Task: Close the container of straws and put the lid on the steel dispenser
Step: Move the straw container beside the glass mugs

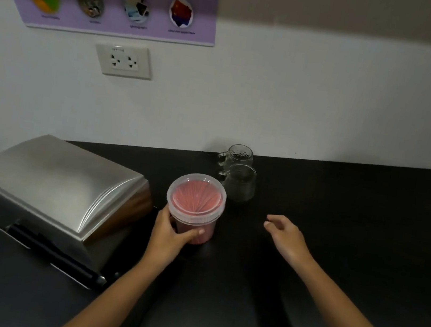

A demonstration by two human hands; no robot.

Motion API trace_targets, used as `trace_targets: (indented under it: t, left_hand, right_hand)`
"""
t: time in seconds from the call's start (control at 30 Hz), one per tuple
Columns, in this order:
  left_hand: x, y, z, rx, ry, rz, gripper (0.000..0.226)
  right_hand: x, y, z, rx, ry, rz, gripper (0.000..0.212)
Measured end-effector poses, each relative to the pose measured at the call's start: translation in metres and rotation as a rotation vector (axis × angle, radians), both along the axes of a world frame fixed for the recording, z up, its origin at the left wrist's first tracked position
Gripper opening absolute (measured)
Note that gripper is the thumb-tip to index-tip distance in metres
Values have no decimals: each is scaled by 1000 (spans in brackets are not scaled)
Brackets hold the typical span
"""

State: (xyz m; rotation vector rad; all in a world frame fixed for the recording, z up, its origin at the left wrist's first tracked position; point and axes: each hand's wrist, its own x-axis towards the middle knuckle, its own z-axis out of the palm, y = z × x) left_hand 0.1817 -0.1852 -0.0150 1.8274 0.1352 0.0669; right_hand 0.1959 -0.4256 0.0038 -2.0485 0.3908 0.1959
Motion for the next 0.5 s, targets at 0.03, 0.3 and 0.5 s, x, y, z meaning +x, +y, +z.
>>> trace_targets:
  t: [0.03,0.3,0.5]
  left_hand:
    - [4,-1,0,2,-3,25,82]
    - [35,-12,1,-92,28,178,89]
    - [72,-15,7,-1,23,226,81]
  right_hand:
    - [7,-4,-2,-44,-12,15,38]
    - [69,-38,-24,-350,-101,133,44]
    - [113,-50,-36,-448,-65,176,53]
